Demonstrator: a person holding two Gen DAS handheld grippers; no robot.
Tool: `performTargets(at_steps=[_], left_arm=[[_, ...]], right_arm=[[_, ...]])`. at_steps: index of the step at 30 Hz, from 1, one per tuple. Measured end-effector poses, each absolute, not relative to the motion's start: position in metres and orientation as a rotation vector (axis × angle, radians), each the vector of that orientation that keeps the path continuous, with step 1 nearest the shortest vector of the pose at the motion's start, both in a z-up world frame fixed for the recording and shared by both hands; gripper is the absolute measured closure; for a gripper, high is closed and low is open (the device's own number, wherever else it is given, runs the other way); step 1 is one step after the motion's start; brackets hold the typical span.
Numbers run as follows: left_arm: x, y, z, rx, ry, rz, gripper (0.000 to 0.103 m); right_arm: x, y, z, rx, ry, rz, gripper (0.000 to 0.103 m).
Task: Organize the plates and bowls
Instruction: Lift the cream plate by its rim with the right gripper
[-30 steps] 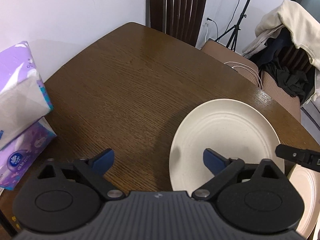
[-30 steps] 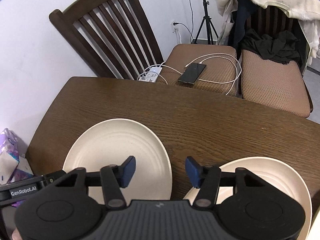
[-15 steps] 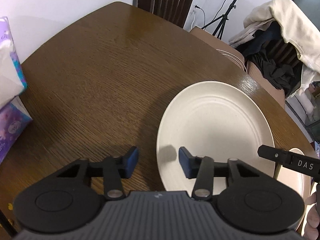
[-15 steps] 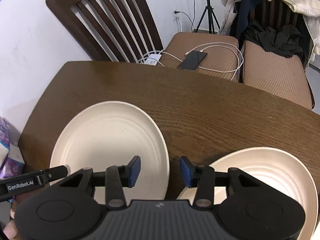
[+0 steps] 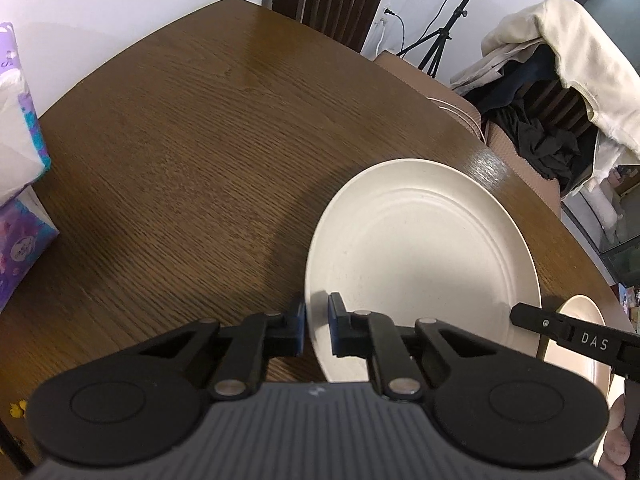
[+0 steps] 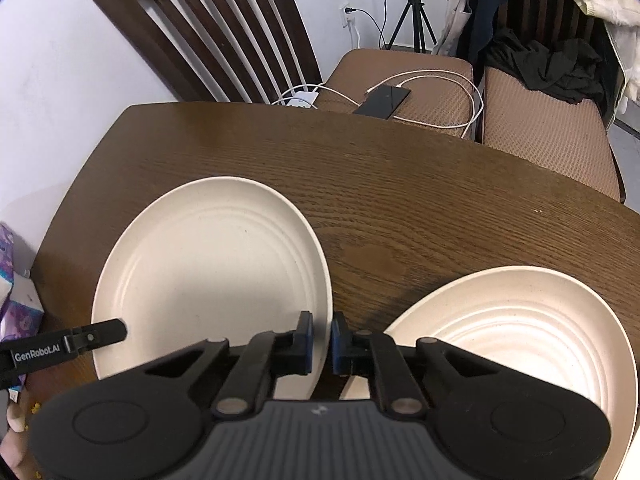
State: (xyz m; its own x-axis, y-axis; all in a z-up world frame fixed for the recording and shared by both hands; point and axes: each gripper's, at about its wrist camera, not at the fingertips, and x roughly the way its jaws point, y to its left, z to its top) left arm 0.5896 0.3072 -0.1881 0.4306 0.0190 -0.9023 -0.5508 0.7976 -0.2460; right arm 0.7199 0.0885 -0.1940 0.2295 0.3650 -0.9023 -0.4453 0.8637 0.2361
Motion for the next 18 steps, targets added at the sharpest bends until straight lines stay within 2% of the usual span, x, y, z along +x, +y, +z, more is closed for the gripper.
performTargets(at_steps=[18], left_arm=[[0.573, 0.303, -0.158, -0.518, 0.982, 0.399, 0.091]], right_arm=[[0.712, 0.089, -0.163, -0.064, 1.135, 0.58, 0.094]])
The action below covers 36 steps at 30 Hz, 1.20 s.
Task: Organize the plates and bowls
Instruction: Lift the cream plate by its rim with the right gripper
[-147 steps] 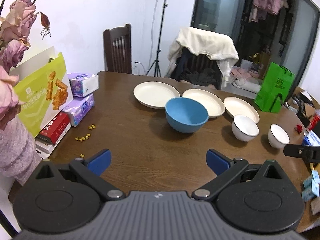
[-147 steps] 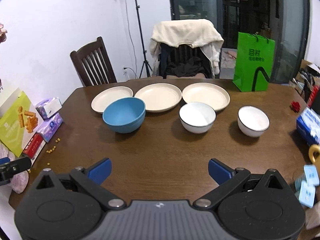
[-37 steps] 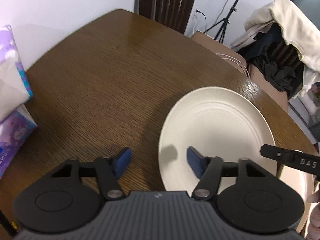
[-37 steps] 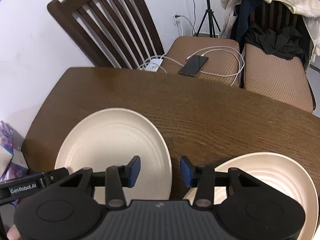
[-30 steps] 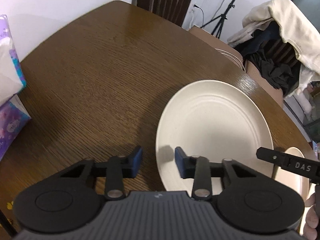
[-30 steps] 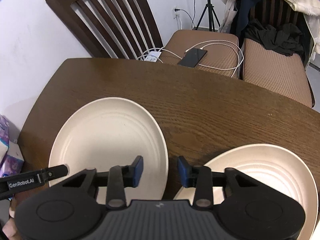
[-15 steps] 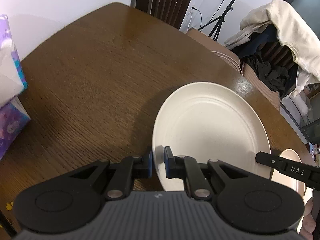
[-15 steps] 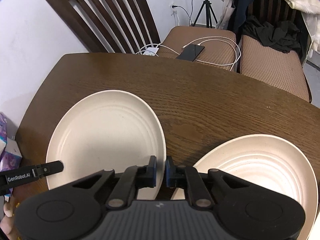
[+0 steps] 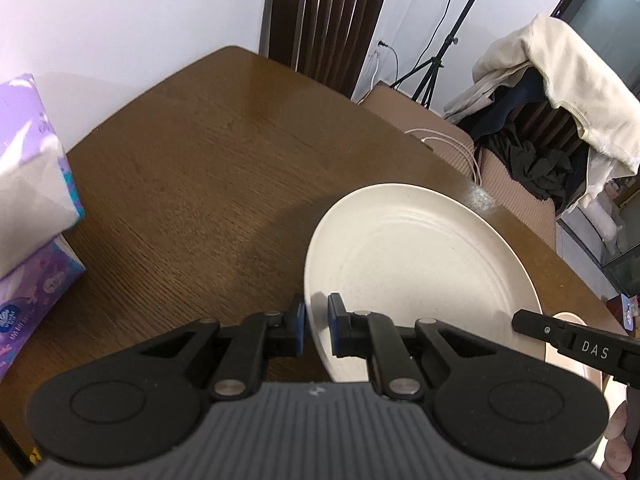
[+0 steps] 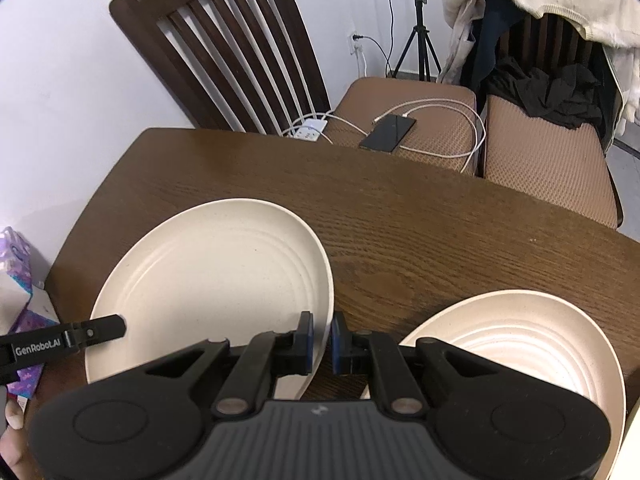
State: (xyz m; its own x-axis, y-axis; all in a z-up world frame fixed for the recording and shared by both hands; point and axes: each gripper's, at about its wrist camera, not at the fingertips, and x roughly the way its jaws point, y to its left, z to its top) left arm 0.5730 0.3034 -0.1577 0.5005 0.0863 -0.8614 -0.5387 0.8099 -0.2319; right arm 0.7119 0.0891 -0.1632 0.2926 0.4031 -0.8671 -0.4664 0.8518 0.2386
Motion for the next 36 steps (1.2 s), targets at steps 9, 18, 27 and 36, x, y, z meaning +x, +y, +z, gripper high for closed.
performTargets(at_steps=[9, 18, 27, 36], left_arm=[[0.56, 0.292, -0.125, -0.481, 0.928, 0.392, 0.091], [0.545, 0.28, -0.095, -0.465, 0.896, 0.379, 0.091], [0.526, 0.267, -0.073, -0.452, 0.873, 0.369, 0.091], [0.5, 0.252, -0.053, -0.431, 0.853, 0.366, 0.091]], right_arm=[[0.7, 0.081, -0.132, -0.049, 1.082, 0.584, 0.094], [0.682, 0.068, -0.102, -0.039, 1.038, 0.582, 0.094], [0.659, 0.054, -0.079, -0.031, 1.006, 0.58, 0.094], [0.632, 0.04, -0.06, -0.032, 0.975, 0.584, 0.094]])
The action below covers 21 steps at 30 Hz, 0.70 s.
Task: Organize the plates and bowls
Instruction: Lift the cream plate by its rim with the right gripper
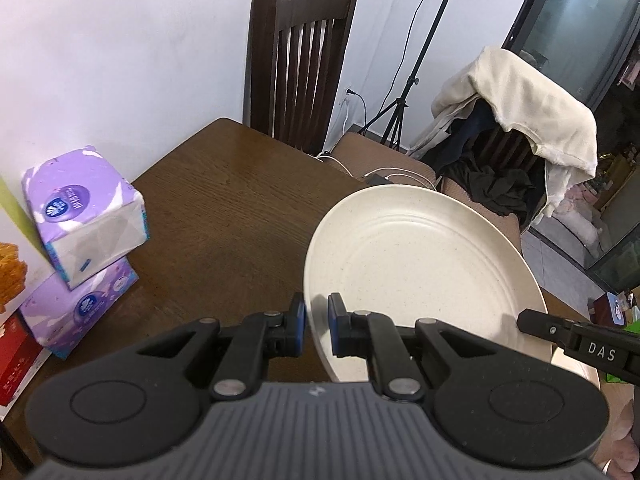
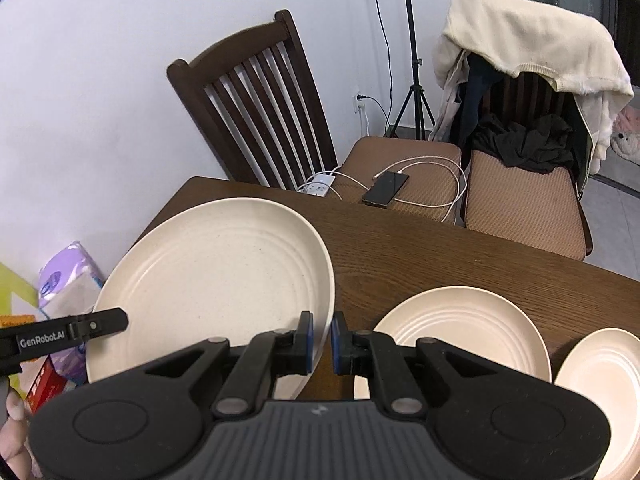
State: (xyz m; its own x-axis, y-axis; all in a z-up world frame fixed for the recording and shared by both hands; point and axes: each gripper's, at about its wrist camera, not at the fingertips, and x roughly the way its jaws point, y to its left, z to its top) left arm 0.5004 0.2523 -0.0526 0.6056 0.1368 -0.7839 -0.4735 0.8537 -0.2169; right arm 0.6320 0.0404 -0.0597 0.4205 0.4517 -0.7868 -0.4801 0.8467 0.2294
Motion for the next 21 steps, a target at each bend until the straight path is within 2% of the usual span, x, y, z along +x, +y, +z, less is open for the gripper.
performTargets(at_steps=[21], left_arm=[[0.425, 0.2, -0.003, -0.372, 0.808, 0.296, 0.091]], right_arm=[[0.547, -0.014, -0.01, 0.003, 0.909, 0.534, 0.094]])
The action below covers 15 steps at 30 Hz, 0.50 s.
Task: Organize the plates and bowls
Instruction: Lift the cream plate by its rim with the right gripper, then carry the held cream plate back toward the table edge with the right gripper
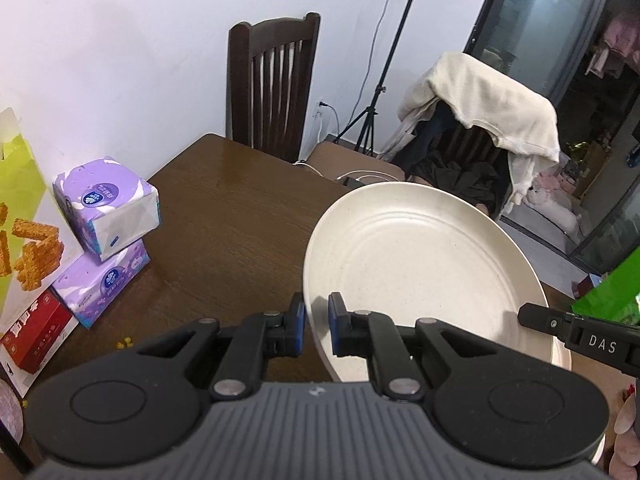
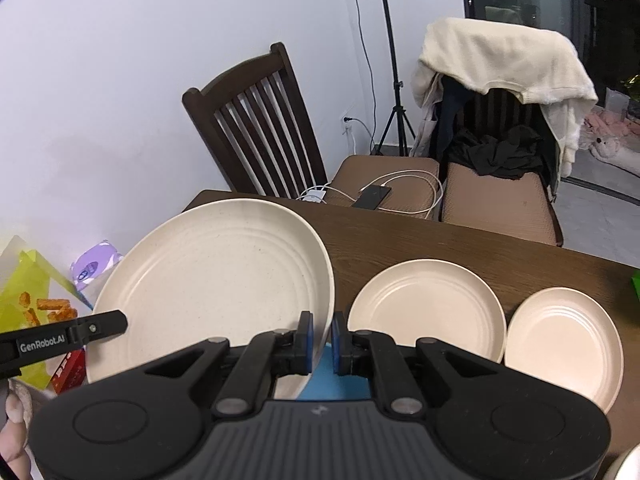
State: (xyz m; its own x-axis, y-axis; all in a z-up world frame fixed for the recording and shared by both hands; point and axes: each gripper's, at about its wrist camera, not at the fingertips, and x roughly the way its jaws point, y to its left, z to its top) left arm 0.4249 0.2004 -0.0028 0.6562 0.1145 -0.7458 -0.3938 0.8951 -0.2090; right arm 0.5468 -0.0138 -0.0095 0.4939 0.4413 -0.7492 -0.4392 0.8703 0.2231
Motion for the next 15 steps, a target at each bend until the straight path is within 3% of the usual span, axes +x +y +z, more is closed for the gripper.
performTargets(at_steps=[15], left_arm=[[0.371, 0.142, 0.021, -0.316, 0.789, 0.21, 0.091]], right_arm=[[0.475, -0.076, 0.017, 0.029, 0.863, 0.479, 0.094]])
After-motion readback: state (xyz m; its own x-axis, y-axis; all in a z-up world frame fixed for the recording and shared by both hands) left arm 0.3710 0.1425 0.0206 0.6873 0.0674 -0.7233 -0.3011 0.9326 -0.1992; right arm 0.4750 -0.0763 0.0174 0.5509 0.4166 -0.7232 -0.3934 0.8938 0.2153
